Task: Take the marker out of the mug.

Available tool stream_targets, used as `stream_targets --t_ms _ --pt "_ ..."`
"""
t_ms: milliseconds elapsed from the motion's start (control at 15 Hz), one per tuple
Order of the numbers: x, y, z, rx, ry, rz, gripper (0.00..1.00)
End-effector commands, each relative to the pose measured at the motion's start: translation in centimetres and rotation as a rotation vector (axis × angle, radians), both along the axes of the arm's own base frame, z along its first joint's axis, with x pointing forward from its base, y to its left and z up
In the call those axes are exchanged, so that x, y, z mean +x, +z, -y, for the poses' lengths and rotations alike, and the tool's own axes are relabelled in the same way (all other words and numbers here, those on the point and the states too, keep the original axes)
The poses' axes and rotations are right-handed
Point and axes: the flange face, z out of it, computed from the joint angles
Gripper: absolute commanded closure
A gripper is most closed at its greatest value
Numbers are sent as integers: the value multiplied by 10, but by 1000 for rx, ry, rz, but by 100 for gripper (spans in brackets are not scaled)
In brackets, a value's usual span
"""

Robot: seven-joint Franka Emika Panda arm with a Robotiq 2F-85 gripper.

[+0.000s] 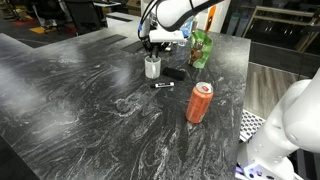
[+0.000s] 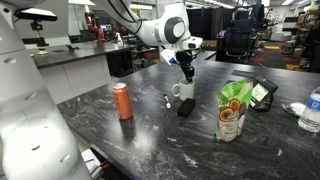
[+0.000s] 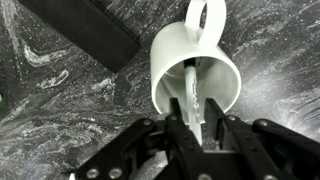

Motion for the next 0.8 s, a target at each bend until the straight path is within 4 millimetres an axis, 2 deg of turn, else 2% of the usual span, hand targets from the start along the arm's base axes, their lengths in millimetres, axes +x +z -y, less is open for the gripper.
stream_targets --t_ms 0,200,267,333,400,533,600,733 --pt "20 -17 10 7 -1 -10 61" --pt "27 -24 10 13 -3 -23 69" --pt "29 -25 10 13 -3 -24 78" --pt "31 -26 9 14 -3 -25 92" --pt "32 -26 9 14 -2 -24 98" --pt "33 -24 8 13 0 -20 100" --pt "33 -22 7 13 1 -19 97" --pt "29 -11 -2 8 5 -1 97"
